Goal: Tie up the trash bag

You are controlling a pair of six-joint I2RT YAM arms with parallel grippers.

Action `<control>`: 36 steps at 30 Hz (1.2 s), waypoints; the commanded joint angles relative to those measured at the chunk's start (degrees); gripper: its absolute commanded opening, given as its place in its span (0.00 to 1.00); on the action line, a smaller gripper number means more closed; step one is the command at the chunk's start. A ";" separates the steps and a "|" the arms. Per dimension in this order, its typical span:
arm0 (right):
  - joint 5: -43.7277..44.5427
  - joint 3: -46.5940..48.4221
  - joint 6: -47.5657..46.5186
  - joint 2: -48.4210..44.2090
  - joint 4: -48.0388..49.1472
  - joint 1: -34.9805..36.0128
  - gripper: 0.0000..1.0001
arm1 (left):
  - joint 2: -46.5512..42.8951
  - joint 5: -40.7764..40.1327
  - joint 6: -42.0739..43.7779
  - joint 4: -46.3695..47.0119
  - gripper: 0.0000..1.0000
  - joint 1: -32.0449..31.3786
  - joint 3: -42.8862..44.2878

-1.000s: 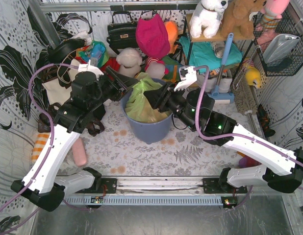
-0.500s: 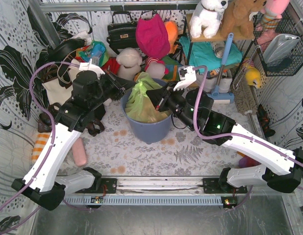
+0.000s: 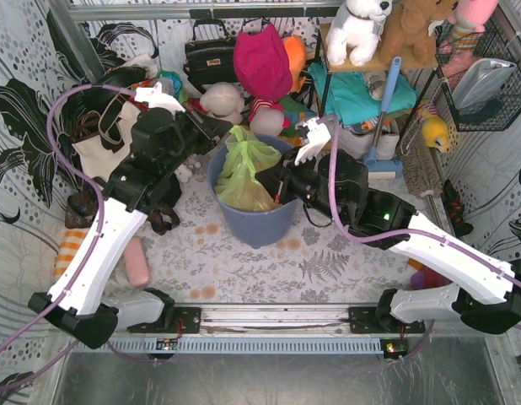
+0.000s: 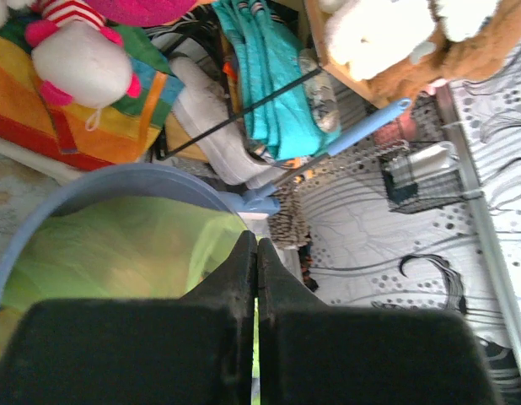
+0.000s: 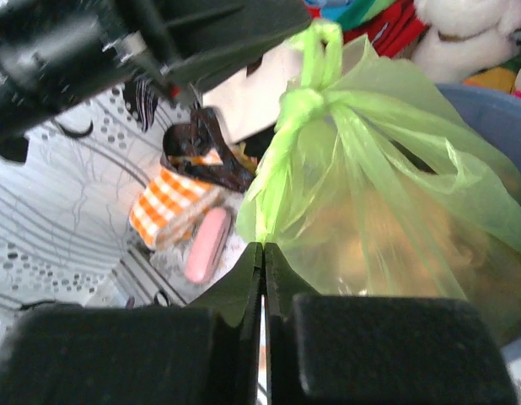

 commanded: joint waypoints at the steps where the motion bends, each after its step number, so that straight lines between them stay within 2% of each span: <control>1: -5.99 2.10 -2.32 -3.14 -11.22 -0.12 0.00 | 2.60 -5.59 5.16 2.01 0.00 0.36 2.03; 11: -5.92 -4.78 0.37 -9.79 -21.84 -0.06 0.00 | 4.03 -16.36 9.14 -0.75 0.00 0.36 -0.51; 15: -6.40 -4.74 0.09 -10.72 -21.67 -0.10 0.00 | 3.48 -15.40 9.72 0.20 0.00 0.37 -1.48; 16: -6.25 -4.54 0.00 -10.69 -20.89 -0.10 0.04 | 2.99 -14.23 9.75 1.36 0.00 0.37 -2.06; 18: -4.62 -3.48 -0.01 -10.24 -19.36 -0.14 0.36 | 2.12 -12.13 9.75 3.33 0.00 0.30 -3.18; 19: -3.94 -2.98 -0.10 -9.72 -18.56 -0.11 0.44 | 1.86 -11.13 9.86 4.00 0.00 0.38 -3.55; 21: -2.42 -1.86 0.14 -8.59 -16.36 -0.13 0.53 | 1.66 -9.47 9.89 4.68 0.00 0.32 -3.88; 23: -1.77 -1.18 0.88 -7.31 -13.55 -0.11 0.58 | 1.38 -7.47 10.15 5.28 0.00 0.32 -4.08; 27: -0.37 -1.52 2.01 -5.88 -6.36 -0.20 0.60 | 0.67 -4.47 10.28 6.22 0.00 0.37 -4.36; 30: -1.47 -3.69 1.48 -6.13 2.69 -0.12 0.69 | -0.04 -3.48 9.89 6.47 0.00 0.35 -4.28; 36: -1.35 1.68 4.68 -1.18 2.84 -0.14 0.73 | -1.14 -3.29 9.53 5.89 0.00 0.30 -4.19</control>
